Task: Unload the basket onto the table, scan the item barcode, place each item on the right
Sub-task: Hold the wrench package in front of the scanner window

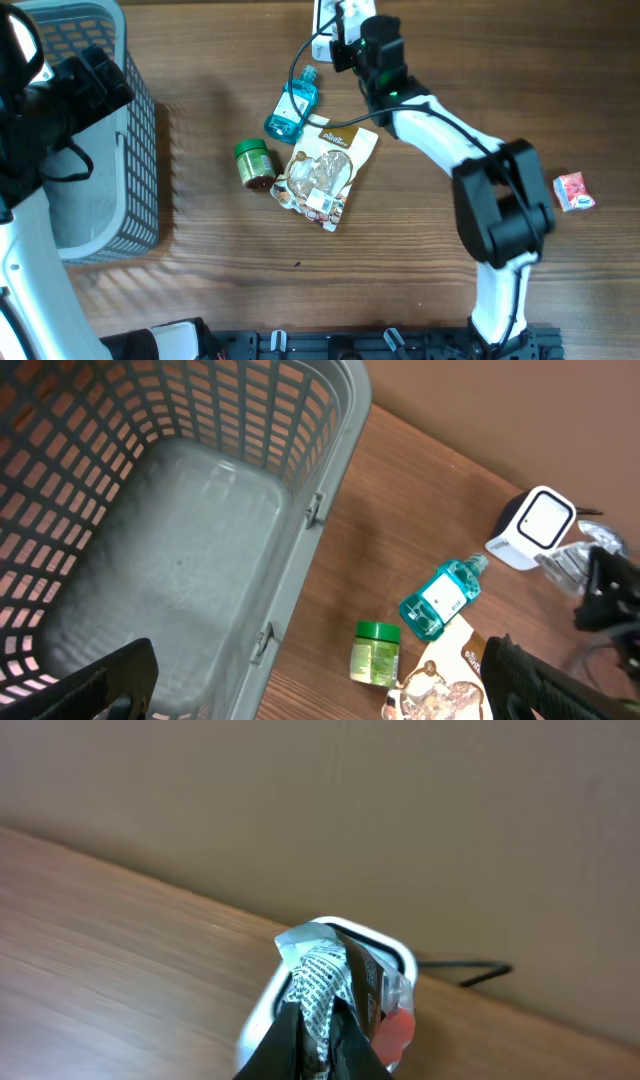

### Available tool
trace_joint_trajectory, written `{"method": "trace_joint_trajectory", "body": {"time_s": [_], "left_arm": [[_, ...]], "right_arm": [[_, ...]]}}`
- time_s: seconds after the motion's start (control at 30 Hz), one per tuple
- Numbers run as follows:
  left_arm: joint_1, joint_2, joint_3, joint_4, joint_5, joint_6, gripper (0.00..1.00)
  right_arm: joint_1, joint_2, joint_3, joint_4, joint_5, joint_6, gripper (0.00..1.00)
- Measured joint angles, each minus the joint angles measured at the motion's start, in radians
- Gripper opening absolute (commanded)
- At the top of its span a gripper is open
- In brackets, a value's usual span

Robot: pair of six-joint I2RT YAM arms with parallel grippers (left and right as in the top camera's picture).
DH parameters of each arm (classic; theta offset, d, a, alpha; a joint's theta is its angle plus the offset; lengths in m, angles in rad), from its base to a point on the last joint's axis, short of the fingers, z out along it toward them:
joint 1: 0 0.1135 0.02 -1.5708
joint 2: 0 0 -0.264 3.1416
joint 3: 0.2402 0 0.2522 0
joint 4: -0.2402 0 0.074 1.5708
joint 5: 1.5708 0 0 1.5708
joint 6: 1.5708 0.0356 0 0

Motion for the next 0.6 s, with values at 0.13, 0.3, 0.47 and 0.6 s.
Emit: {"method": "trace_joint_trajectory", "body": {"time_s": [0.13,0.3,0.47,0.6], "left_arm": [[0.000,0.000,0.000,0.000,0.000,0.000,1.00],[0.000,0.000,0.000,0.000,0.000,0.000,1.00],[0.000,0.000,0.000,0.000,0.000,0.000,1.00],[0.000,0.000,0.000,0.000,0.000,0.000,1.00]], "right_arm": [[0.000,0.100,0.131,0.038,0.061,-0.201,0.05],[0.000,0.116,0.206,0.073,0.076,-0.343,0.05],[0.001,0.152,0.214,0.171,0.043,-0.468,0.05],[0.006,0.272,0.219,0.324,0.017,-0.597,0.05]]}}
